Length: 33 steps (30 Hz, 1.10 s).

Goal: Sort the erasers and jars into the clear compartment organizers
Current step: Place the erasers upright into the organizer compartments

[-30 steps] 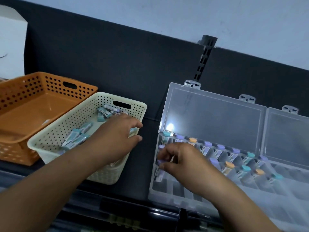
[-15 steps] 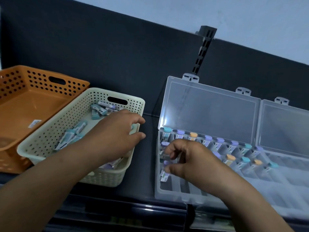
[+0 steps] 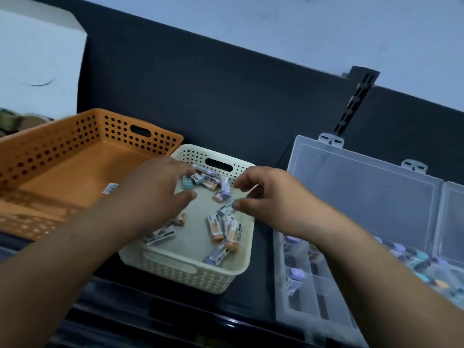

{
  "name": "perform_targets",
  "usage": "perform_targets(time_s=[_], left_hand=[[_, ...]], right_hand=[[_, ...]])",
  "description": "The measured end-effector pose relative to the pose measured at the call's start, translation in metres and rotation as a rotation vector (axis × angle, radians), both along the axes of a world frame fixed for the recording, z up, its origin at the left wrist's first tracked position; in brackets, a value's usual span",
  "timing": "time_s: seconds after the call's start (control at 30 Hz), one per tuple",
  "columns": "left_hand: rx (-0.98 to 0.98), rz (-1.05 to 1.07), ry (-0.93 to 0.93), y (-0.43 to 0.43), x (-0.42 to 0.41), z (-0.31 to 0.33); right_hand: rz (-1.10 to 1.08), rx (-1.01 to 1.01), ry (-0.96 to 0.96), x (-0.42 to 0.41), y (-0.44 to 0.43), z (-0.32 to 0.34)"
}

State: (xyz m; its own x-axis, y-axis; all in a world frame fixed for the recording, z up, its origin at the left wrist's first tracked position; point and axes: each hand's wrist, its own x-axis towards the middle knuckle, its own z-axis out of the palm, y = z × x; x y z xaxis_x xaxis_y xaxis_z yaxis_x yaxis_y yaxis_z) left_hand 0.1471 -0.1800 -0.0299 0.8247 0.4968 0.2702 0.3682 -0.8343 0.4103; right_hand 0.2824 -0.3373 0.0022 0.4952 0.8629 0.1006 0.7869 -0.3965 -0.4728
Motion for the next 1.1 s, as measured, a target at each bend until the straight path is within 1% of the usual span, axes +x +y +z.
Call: perform_targets(time_s=[0.13, 0.3, 0.37, 0.47, 0.53, 0.6, 0.7, 0.77, 0.83, 0.9, 0.97, 1.1], left_hand=[[-0.016, 0.030, 0.016, 0.005, -0.005, -0.003], [-0.034, 0.020, -0.049, 0.007, -0.003, -0.011], [-0.033, 0.019, -0.075, 0.009, -0.003, -0.012], [-0.039, 0.017, -0.114, 0.013, -0.002, -0.012], [-0.032, 0.013, -0.125, 0.015, -0.001, -0.012], [-0.021, -0.006, -0.108, 0.015, -0.001, -0.012], [0.070, -0.015, -0.050, 0.014, -0.005, -0.012], [0.189, 0.044, 0.018, 0.020, -0.012, -0.012], [0.219, 0.110, 0.122, 0.026, -0.017, -0.012], [0.127, 0.111, 0.216, 0.030, -0.021, -0.011], [0.016, 0.067, 0.267, 0.033, -0.022, -0.009], [-0.109, 0.026, 0.276, 0.040, -0.024, -0.008]], right_hand=[[0.019, -0.140, -0.108, 0.020, 0.056, -0.006], [-0.026, -0.360, -0.189, 0.046, 0.120, -0.027], [-0.035, -0.410, -0.281, 0.050, 0.138, -0.037], [-0.037, -0.434, -0.391, 0.051, 0.156, -0.044], [-0.040, -0.435, -0.406, 0.048, 0.161, -0.047], [-0.043, -0.394, -0.405, 0.044, 0.160, -0.052], [-0.022, -0.317, -0.399, 0.042, 0.159, -0.062], [-0.022, -0.301, -0.376, 0.042, 0.160, -0.064], [-0.025, -0.314, -0.378, 0.042, 0.161, -0.065], [-0.041, -0.310, -0.378, 0.041, 0.162, -0.066], [-0.063, -0.301, -0.359, 0.040, 0.163, -0.067], [-0.073, -0.304, -0.322, 0.039, 0.165, -0.069]])
